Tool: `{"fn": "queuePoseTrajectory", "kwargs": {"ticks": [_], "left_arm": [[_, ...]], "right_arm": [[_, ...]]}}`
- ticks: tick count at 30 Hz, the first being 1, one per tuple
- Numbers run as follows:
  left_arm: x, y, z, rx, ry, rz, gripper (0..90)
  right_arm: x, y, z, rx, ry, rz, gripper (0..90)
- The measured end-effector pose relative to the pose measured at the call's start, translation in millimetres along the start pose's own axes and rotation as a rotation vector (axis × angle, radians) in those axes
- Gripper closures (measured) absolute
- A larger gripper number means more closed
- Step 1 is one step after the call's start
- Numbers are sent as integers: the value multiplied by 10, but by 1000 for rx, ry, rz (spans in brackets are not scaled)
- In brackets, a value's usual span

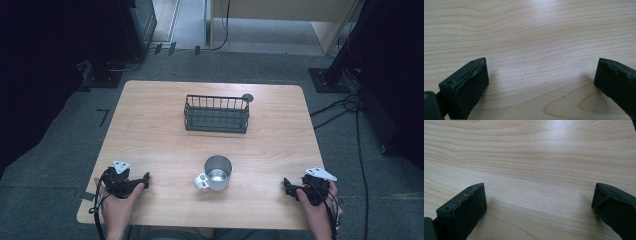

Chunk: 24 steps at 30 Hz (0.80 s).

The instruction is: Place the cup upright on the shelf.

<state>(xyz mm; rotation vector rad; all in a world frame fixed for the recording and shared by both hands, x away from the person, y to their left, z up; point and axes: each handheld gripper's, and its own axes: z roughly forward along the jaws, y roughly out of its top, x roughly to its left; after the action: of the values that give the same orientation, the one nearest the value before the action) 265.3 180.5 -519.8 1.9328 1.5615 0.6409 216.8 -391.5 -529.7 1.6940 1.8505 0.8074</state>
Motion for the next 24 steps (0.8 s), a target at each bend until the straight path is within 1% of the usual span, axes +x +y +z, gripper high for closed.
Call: {"fn": "queuePoseTrajectory", "kwargs": {"ticks": [4, 5, 6, 7, 8, 9, 10, 11, 12, 13, 14, 15, 16, 17, 18, 19, 20, 21, 22, 23, 24], "left_arm": [[-21, 7, -14, 16, 2, -4, 0], [-31, 11, -22, 22, -9, -6, 0], [-41, 16, -34, 20, -30, -15, 0], [-78, 27, -49, 10, -71, -19, 1], [-113, 34, -60, -1, -83, -14, 1], [-113, 34, -60, -1, -83, -14, 1], [-185, 59, -90, -9, -105, 10, 1], [-185, 59, -90, -9, -105, 10, 2], [-227, 72, -108, -18, -120, 14, 2], [-268, 84, -133, -30, -132, 21, 23], [-328, 102, -161, -44, -156, 25, 53], [-364, 114, -177, -49, -172, 35, 53], [-475, 151, -218, -65, -193, 56, 53], [-475, 151, -218, -65, -193, 56, 53], [-527, 172, -239, -72, -211, 64, 53], [-629, 215, -281, -86, -242, 81, 52], [-679, 238, -302, -94, -252, 93, 53], [-679, 238, -302, -94, -252, 93, 52], [-765, 282, -344, -106, -275, 113, 52], [-802, 303, -364, -113, -290, 114, 52], [-802, 303, -364, -113, -290, 114, 52]], "right_arm": [[0, 0, 0, 0, 0, 0, 0], [0, 0, 0, 0, 0, 0, 0], [1, 0, 0, 0, 0, 0, 0], [1, 0, 0, 0, 0, 0, 0], [0, 0, 0, 0, 0, 0, 0], [0, 0, 0, 0, 0, 0, 0], [0, 0, 0, 0, 0, 0, 0], [0, 0, 0, 0, 0, 0, 0], [0, 0, 0, 0, 0, 0, 0], [0, 1, 0, 0, 0, 0, 0], [0, 0, 0, 0, 0, 0, 0], [0, 0, 0, 0, 0, 0, 0], [0, 1, 0, 0, 0, 0, 0], [0, 1, 0, 0, 0, 0, 0], [0, 0, 0, 0, 0, 0, 0], [0, 0, 0, 0, 0, 0, 0], [0, 0, 0, 0, 0, 0, 0], [0, 0, 0, 0, 0, 0, 0], [0, 0, 0, 0, 0, 0, 0], [0, 0, 0, 0, 0, 0, 0], [0, 0, 0, 0, 0, 0, 0]]}}
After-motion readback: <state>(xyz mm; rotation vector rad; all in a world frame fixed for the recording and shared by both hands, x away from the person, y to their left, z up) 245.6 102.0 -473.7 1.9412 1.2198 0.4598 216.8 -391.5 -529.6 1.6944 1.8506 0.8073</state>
